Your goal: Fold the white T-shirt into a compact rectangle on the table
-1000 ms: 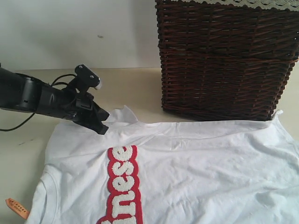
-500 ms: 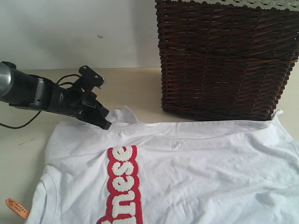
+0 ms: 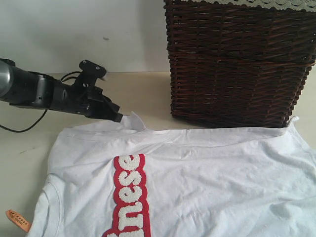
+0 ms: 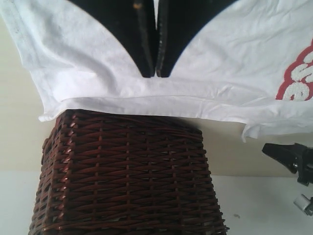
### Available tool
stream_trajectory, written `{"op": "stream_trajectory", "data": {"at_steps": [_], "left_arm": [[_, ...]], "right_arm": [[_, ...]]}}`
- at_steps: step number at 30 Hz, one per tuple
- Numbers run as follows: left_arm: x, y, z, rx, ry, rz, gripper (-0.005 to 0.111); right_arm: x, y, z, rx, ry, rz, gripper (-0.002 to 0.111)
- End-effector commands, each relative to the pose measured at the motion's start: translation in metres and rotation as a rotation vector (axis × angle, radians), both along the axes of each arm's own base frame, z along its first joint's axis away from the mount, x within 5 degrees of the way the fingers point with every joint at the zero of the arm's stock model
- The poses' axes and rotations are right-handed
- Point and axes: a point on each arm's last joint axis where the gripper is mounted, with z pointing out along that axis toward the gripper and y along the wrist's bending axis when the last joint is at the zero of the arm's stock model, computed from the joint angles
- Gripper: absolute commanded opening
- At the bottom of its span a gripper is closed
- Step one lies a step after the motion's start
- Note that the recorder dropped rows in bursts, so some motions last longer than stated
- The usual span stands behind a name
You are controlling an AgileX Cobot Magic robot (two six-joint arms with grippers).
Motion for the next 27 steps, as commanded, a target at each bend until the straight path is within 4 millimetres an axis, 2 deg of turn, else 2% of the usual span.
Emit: {"op": "stream_trajectory", "data": {"at_steps": [1, 6, 8, 12, 19, 27], "left_arm": [[-0.012, -0.009, 0.004, -0.084, 0.077, -0.179, 0.000], [-0.012, -0.009, -0.030, 0.048, 0.101, -0.139, 0.000], [-0.012, -0.008, -0.036, 0.061, 0.108, -0.137, 0.000], [-0.009, -0.005, -0.036, 0.093, 0.074, -0.110, 0.000], [0.011, -0.002, -0.030, 0.202, -0.067, -0.062, 0.000], [0.032, -0.004, -0.006, 0.215, -0.161, -0.021, 0.000]], "right_arm": [[0.000, 0.000, -0.001, -0.002, -0.006, -0.004, 0.000], [0.000, 0.000, -0.001, -0.002, -0.006, -0.004, 0.000], [0.000, 0.000, -0.001, -0.002, -0.006, -0.004, 0.000], [0.000, 0.000, -0.001, -0.002, -0.006, -0.004, 0.000], [0.000, 0.000, -0.001, -0.002, -0.006, -0.004, 0.000], [0.000, 0.000, -0.001, -0.002, -0.006, -0.004, 0.000]]}}
